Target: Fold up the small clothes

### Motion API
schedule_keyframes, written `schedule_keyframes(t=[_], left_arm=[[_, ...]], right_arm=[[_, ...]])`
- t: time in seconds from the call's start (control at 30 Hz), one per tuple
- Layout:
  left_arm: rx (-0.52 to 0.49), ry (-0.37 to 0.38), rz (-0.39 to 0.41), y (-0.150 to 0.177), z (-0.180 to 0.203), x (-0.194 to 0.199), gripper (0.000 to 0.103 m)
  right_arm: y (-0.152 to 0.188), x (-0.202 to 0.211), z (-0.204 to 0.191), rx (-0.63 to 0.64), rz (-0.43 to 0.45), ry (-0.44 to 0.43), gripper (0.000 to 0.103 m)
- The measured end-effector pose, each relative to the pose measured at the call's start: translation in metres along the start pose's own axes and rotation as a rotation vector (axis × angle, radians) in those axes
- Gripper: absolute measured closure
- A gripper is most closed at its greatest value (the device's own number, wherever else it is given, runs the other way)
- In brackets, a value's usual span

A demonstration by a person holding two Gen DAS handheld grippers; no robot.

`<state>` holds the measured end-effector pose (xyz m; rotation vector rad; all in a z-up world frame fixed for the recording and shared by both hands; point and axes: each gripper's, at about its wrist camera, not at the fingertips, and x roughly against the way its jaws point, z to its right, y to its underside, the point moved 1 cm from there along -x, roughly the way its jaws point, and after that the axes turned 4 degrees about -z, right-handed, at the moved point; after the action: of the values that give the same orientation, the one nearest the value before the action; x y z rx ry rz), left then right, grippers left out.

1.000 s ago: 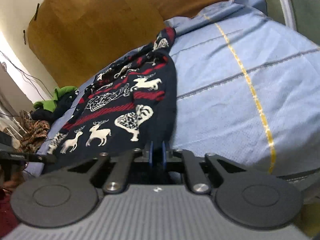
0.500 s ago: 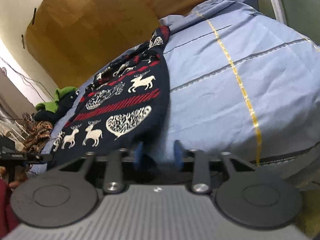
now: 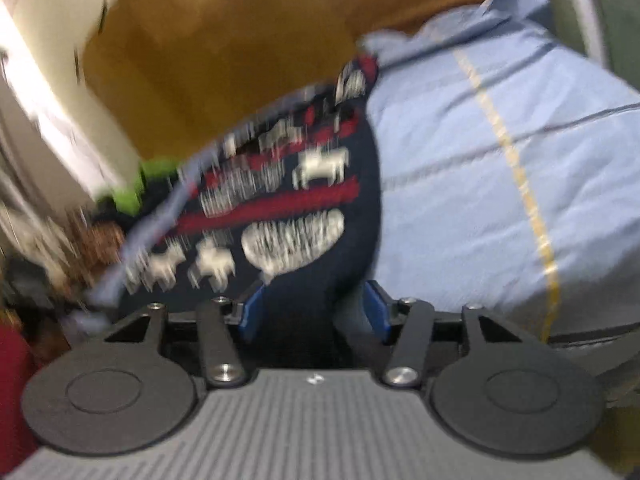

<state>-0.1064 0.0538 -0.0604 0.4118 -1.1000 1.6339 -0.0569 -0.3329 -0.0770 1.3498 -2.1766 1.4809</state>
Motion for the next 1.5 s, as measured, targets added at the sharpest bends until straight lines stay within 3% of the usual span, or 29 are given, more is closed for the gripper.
schedule_keyframes(t=[0.03,0.07,0.1,0.23,0.37,0.47,0.53,0.6,0.63,0.67,0.7,0.73,0.77,0.87,0.97,1.03,1.07,1.1,1.13,1.17,1.23,1.4,1.5], left_arm=[[-0.003,0.000,-0.001,0.001,0.000,0.000,0.049],[-0.003,-0.004,-0.006,0.002,0.000,0.000,0.076],[0.008,0.007,-0.024,0.002,-0.003,-0.001,0.093],[0.077,0.112,0.012,-0.007,-0.013,0.007,0.093],[0.139,0.227,0.154,-0.040,-0.021,0.027,0.093],[0.177,0.255,0.251,-0.083,-0.028,0.030,0.093],[0.189,0.221,0.316,-0.118,-0.031,0.025,0.092],[0.238,0.130,0.346,-0.153,-0.043,0.009,0.080],[0.267,0.052,0.339,-0.167,-0.048,-0.002,0.073],[0.302,-0.031,0.320,-0.175,-0.055,-0.012,0.065],[0.337,-0.084,0.298,-0.178,-0.062,-0.019,0.064],[0.351,-0.080,0.282,-0.175,-0.067,-0.022,0.064],[0.344,-0.053,0.276,-0.170,-0.069,-0.022,0.057],[0.323,-0.057,0.297,-0.155,-0.071,-0.019,0.026],[0.292,-0.060,0.261,-0.160,-0.067,-0.030,0.023],[0.277,-0.076,0.237,-0.162,-0.062,-0.040,0.029],[0.261,-0.075,0.224,-0.163,-0.059,-0.042,0.040],[0.238,-0.074,0.204,-0.163,-0.056,-0.047,0.058],[0.214,-0.090,0.180,-0.162,-0.054,-0.053,0.069],[0.187,-0.115,0.153,-0.160,-0.053,-0.057,0.088],[0.159,-0.135,0.142,-0.156,-0.047,-0.055,0.089],[0.157,-0.080,0.078,-0.139,-0.042,-0.028,0.092],[0.121,-0.154,0.038,-0.133,-0.040,-0.040,0.087]], right_arm=[[0.002,-0.002,-0.003,0.033,0.001,0.009,0.089],[0.002,-0.005,-0.003,0.044,-0.032,-0.013,0.094],[0.001,-0.003,-0.002,0.033,-0.038,-0.029,0.095],[-0.013,0.023,-0.006,0.056,0.058,-0.135,0.095],[-0.048,0.034,-0.001,0.037,0.161,-0.171,0.095],[-0.093,0.018,0.010,-0.016,0.210,-0.173,0.095],[-0.131,-0.008,0.017,-0.083,0.217,-0.134,0.095],[-0.163,-0.046,0.026,-0.174,0.230,-0.060,0.088],[-0.176,-0.066,0.031,-0.188,0.233,0.008,0.066],[-0.184,-0.081,0.036,-0.189,0.214,0.086,0.050],[-0.188,-0.087,0.043,-0.206,0.204,0.150,0.040],[-0.187,-0.087,0.047,-0.220,0.222,0.152,0.040],[-0.182,-0.081,0.051,-0.225,0.247,0.103,0.040],[-0.165,-0.063,0.057,-0.232,0.293,0.049,0.039],[-0.160,-0.069,0.057,-0.232,0.265,0.056,0.039],[-0.163,-0.081,0.049,-0.210,0.233,0.079,0.039],[-0.162,-0.088,0.046,-0.189,0.213,0.086,0.040],[-0.161,-0.093,0.043,-0.165,0.188,0.091,0.049],[-0.159,-0.100,0.040,-0.136,0.156,0.103,0.086],[-0.156,-0.105,0.036,-0.106,0.120,0.124,0.093],[-0.147,-0.097,0.029,-0.070,0.135,0.157,0.094],[-0.128,-0.061,0.016,-0.016,0.138,0.194,0.094],[-0.114,-0.069,0.019,0.003,0.081,0.232,0.094]])
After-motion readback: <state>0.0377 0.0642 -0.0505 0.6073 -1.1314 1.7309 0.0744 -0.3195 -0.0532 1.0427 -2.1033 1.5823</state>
